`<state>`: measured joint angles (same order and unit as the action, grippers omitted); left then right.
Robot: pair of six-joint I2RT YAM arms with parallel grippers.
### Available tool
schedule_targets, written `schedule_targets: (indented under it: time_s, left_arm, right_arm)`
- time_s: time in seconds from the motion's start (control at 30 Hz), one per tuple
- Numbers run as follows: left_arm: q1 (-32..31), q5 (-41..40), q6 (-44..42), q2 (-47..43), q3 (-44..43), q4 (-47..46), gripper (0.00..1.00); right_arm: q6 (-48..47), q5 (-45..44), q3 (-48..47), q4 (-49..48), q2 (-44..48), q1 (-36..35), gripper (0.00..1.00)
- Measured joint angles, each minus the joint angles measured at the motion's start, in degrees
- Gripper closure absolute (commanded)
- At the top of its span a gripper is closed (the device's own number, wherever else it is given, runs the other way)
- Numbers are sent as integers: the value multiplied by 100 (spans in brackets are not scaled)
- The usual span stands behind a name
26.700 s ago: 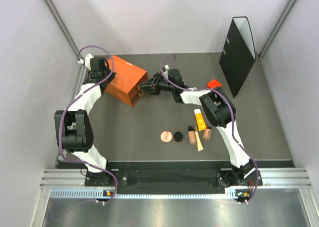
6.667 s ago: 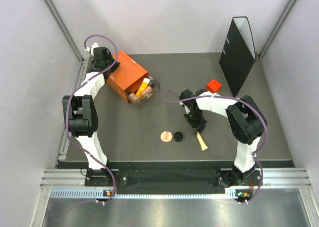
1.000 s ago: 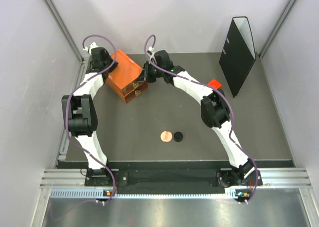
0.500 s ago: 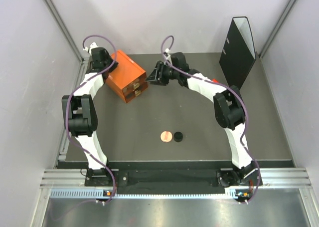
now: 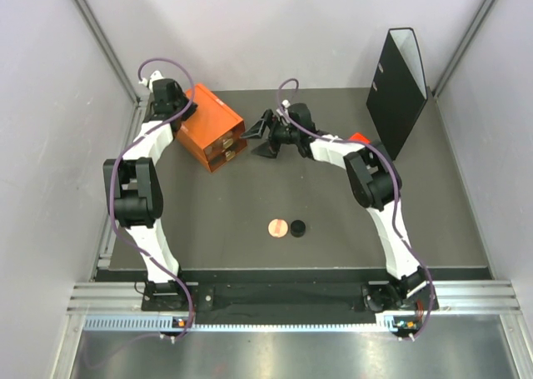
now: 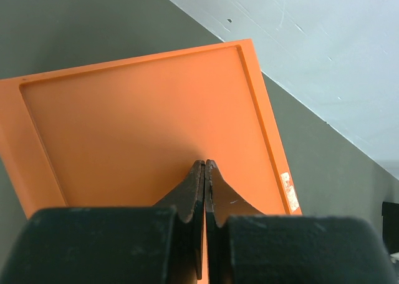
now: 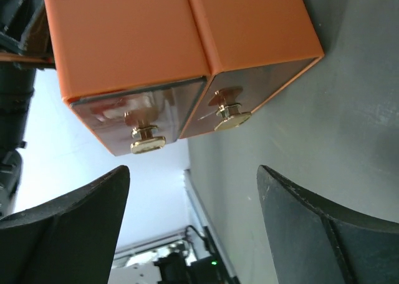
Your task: Organize the makeup
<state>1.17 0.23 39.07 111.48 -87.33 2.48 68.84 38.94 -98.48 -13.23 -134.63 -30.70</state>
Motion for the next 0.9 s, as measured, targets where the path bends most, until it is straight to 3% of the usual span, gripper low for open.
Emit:
schedule_targets:
  time_s: [0.37, 0.5, 0.67, 0.9]
  left_arm:
    - [4, 17, -2, 4, -22, 28, 100]
    - [4, 15, 2, 7, -24, 28, 100]
    - [4, 17, 4, 9, -28, 33, 100]
    - [9, 35, 7, 15, -35, 39, 100]
  right_arm:
    - [1344, 166, 286, -1095, -507, -42, 21]
    - [1637, 190, 356, -1340, -664, -94, 30]
    - [1853, 232, 184, -1480, -879, -173, 47]
    - [2146, 232, -81, -1740, -1150, -278, 46]
